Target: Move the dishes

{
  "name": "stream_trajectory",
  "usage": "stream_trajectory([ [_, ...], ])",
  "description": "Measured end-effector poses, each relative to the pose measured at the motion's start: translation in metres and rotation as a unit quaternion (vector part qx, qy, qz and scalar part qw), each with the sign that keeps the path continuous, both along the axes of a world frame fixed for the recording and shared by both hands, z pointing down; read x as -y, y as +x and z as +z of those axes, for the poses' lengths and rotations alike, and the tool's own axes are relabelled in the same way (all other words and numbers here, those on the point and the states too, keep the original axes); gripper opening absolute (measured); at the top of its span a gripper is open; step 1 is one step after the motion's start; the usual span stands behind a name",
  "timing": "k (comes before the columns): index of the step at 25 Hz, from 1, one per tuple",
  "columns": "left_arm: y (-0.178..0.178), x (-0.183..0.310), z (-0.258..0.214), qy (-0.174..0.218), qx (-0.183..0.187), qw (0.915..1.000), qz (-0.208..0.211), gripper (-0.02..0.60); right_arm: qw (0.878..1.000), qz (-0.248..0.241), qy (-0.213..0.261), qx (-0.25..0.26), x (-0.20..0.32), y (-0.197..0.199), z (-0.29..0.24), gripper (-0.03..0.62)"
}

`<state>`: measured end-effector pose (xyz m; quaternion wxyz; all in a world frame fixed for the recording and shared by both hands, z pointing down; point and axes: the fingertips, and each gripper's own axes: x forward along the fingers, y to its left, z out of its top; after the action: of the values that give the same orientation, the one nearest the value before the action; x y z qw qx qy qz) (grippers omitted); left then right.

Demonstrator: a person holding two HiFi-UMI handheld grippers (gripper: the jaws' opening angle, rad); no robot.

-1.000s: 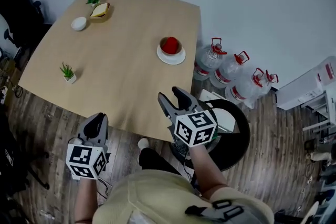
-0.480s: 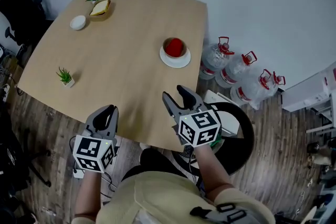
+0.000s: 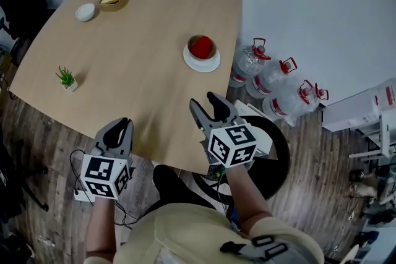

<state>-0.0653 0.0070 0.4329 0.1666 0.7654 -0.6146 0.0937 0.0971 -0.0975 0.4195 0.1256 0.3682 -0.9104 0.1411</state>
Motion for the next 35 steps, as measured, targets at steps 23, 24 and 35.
stream_trajectory([
  [23,-0.054,0.088,0.004,-0.009,0.002,0.9999,0.008,0.032,0.994,0.101,0.003,-0.044,0.165,-0.005,0.026,0.239],
  [24,-0.054,0.090,0.004,-0.011,0.000,0.9999,0.008,0.032,0.994,0.103,-0.002,-0.047,0.172,-0.005,0.030,0.244],
  [35,-0.062,0.103,0.009,-0.032,-0.010,0.9994,0.011,0.040,0.988,0.123,-0.034,-0.086,0.233,-0.014,0.066,0.293],
])
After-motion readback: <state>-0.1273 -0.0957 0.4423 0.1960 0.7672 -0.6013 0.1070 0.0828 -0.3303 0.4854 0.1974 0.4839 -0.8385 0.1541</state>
